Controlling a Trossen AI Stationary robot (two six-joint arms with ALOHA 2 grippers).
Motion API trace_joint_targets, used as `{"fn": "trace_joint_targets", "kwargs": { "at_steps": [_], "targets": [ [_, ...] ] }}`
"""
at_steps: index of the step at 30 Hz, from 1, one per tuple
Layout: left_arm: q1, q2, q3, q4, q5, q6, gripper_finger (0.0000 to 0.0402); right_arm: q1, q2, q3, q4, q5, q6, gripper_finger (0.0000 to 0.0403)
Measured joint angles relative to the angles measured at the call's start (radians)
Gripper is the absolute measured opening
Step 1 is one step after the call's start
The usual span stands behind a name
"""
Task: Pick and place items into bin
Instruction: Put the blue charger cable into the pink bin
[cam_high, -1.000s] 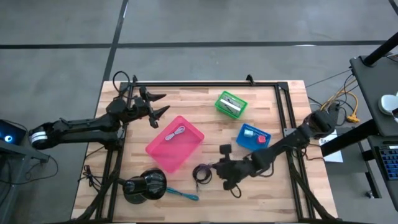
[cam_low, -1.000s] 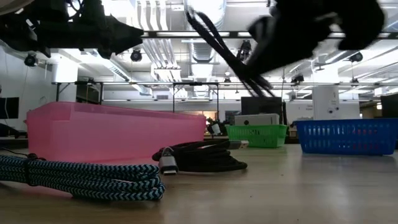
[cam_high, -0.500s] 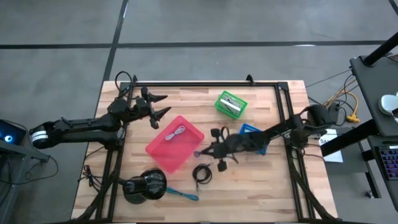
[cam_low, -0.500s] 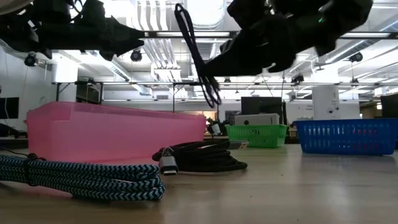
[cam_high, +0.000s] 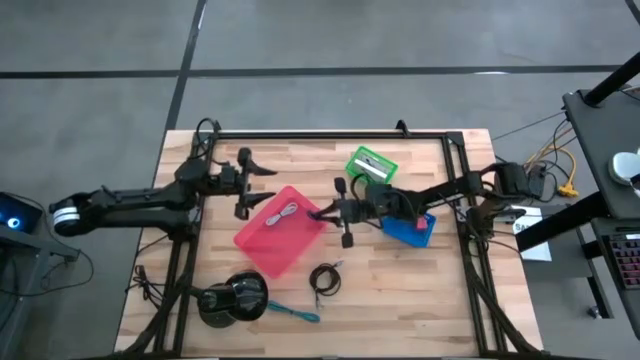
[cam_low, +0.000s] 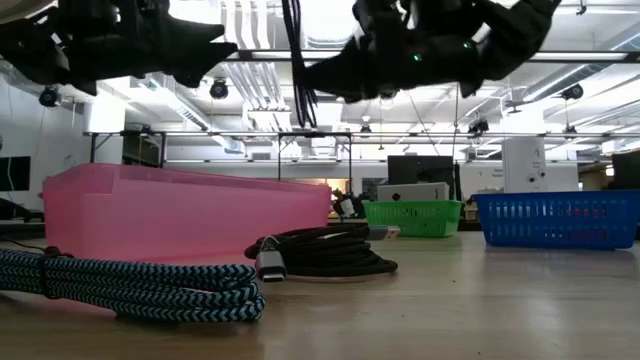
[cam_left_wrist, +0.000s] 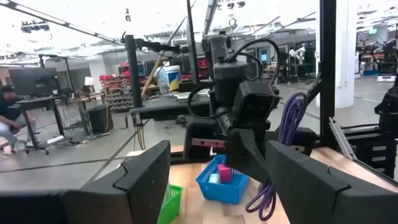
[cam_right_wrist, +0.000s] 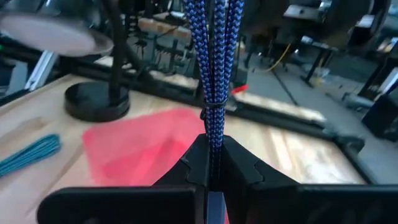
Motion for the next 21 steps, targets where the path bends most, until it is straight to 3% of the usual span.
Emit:
{"fn": "trace_joint_targets", "kwargs": {
  "at_steps": [7, 21],
  "targets": [
    [0.0, 0.085, 0.037, 0.001, 0.001, -0.002, 0.0247, -0.042, 0.007, 0.107, -0.023, 0.0, -0.03, 0.0013],
    [0.001, 0.163, 0.092, 0.074, 0.003, -0.003, 0.0247, -0.141, 0.008, 0.257, -0.3, 0.001, -0.035, 0.0013]
  ]
}}
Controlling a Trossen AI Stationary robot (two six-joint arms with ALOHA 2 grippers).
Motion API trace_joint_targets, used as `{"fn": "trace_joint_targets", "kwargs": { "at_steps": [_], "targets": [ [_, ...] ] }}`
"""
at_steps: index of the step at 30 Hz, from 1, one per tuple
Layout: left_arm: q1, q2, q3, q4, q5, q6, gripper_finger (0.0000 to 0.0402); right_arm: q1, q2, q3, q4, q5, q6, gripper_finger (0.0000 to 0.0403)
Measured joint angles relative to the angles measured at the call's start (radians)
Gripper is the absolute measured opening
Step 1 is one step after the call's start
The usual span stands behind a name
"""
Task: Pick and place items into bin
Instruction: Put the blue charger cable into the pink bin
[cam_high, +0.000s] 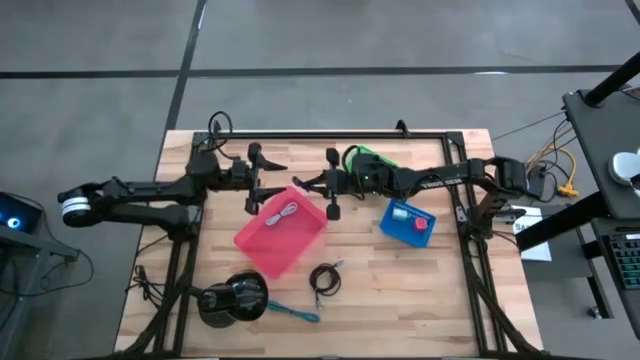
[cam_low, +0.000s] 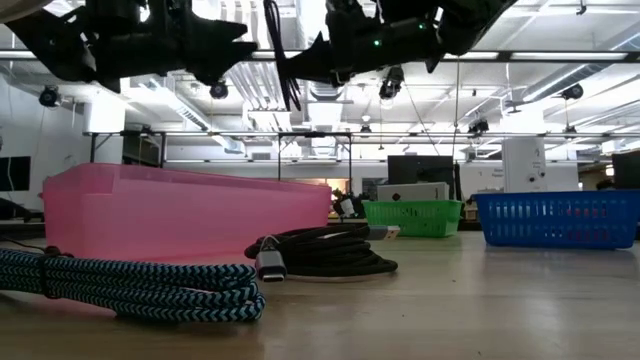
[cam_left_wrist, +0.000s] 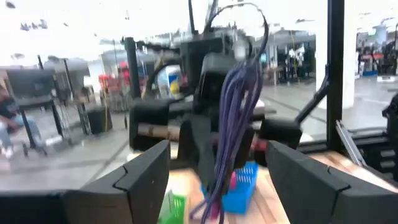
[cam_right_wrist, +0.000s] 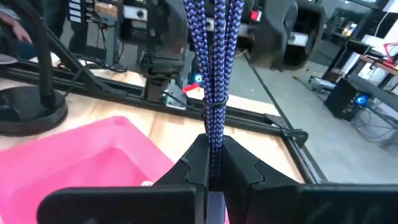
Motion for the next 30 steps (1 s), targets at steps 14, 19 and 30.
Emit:
{"fn": "trace_joint_targets", "kwargs": {
  "at_steps": [14, 19, 30],
  "targets": [
    [0.0, 0.184, 0.078, 0.116, -0.004, 0.002, 0.0247, -0.057, 0.0, 0.009, -0.006, 0.001, -0.032, 0.0013],
    [0.0, 0.242, 0.133, 0.118, -0.004, 0.003, 0.0247, -0.068, 0.0, 0.009, -0.021, 0.001, -0.044, 0.0013],
    [0.0, 0.257, 0.158, 0.127, -0.007, 0.006, 0.0247, -0.098, 0.0, 0.009, -0.065, 0.003, -0.041, 0.0013]
  ]
}}
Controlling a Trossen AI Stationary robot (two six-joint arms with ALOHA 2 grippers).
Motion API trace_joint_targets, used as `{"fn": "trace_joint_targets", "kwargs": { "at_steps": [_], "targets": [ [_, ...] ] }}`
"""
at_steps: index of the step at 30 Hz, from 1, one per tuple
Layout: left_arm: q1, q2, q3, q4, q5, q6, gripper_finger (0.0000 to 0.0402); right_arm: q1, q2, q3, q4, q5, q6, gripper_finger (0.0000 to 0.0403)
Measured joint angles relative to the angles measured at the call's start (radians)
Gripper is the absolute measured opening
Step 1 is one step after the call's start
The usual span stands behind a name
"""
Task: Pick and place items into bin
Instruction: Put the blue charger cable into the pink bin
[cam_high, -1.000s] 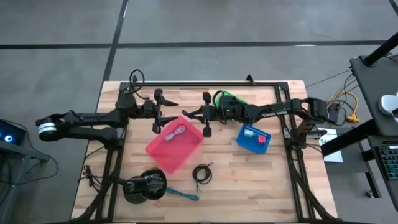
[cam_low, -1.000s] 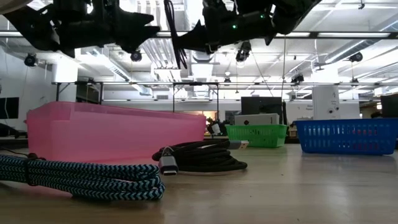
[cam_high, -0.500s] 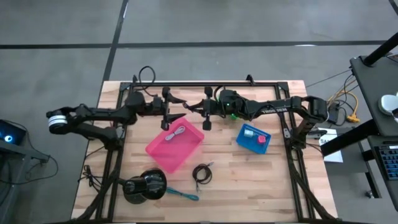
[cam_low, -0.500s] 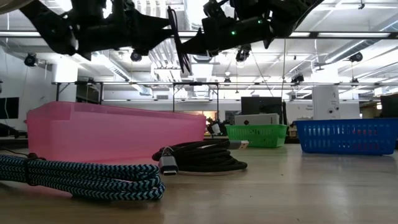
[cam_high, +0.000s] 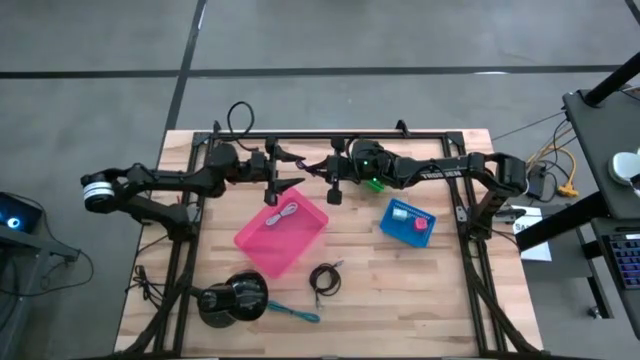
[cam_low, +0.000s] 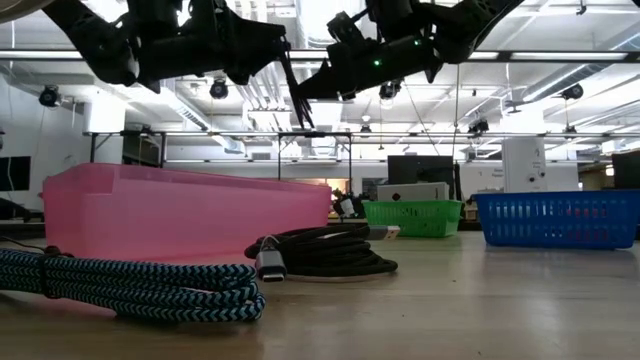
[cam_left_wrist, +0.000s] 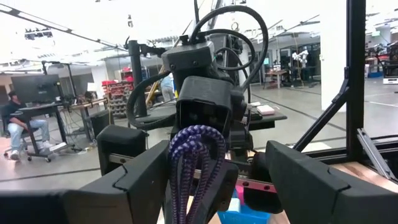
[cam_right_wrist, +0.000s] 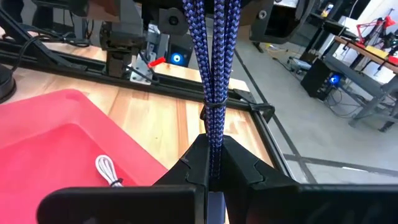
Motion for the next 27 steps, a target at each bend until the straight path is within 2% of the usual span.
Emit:
{"fn": "trace_joint_targets", "kwargs": {
  "at_steps": [4, 8, 12, 22, 27],
  "targets": [
    [-0.001, 0.0, 0.0, -0.001, -0.015, 0.008, 0.024, 0.0, 0.0, 0.001, 0.0, 0.0, 0.0, 0.0013],
    [-0.001, 0.0, -0.001, -0.002, -0.051, 0.067, 0.0209, 0.0, 0.0, 0.001, 0.0, 0.0, 0.0, 0.0013],
    [0.0, 0.0, -0.001, -0.005, -0.061, 0.107, 0.016, 0.0, 0.0, 0.002, 0.0, -0.001, 0.0, 0.0013],
    [0.0, -0.001, -0.002, -0.019, -0.064, 0.078, 0.0017, 0.001, 0.0, 0.002, -0.001, -0.003, -0.004, 0.0013],
    [0.0, -0.001, -0.002, -0.023, -0.064, 0.073, 0.0012, 0.001, 0.0, 0.001, -0.012, -0.003, -0.007, 0.0013]
  ]
}}
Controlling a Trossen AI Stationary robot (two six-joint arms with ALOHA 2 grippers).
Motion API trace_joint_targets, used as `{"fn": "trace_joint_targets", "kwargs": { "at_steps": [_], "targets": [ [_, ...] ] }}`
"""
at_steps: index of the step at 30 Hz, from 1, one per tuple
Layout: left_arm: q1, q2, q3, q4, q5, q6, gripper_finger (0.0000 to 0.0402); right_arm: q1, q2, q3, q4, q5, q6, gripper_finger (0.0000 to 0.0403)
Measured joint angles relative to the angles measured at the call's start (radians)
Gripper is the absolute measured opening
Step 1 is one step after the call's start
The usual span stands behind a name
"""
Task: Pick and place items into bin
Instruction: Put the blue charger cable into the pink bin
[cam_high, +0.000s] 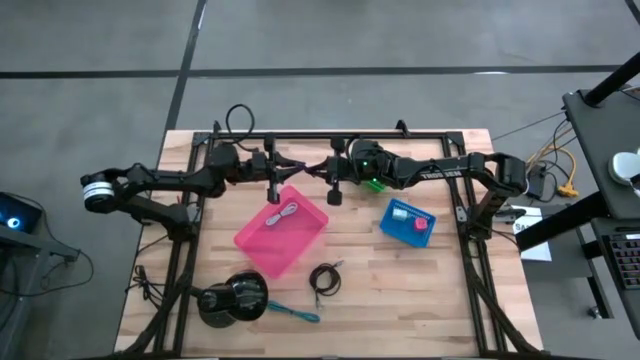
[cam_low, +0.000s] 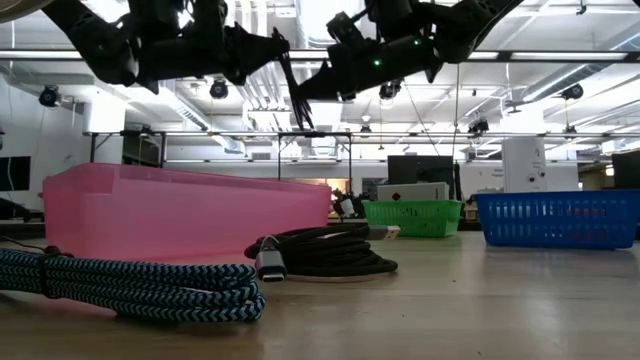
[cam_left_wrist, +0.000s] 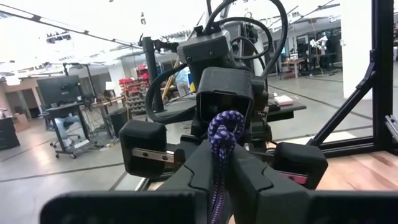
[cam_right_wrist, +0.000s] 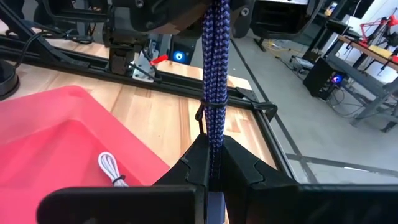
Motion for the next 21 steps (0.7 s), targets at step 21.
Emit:
{"fn": "trace_joint_targets", "kwargs": {
  "at_steps": [21],
  "targets": [
    [0.0, -0.16, 0.024, -0.273, 0.001, -0.029, 0.001, 0.009, -0.009, 0.0, -0.203, 0.039, 0.004, 0.0124]
  ]
}}
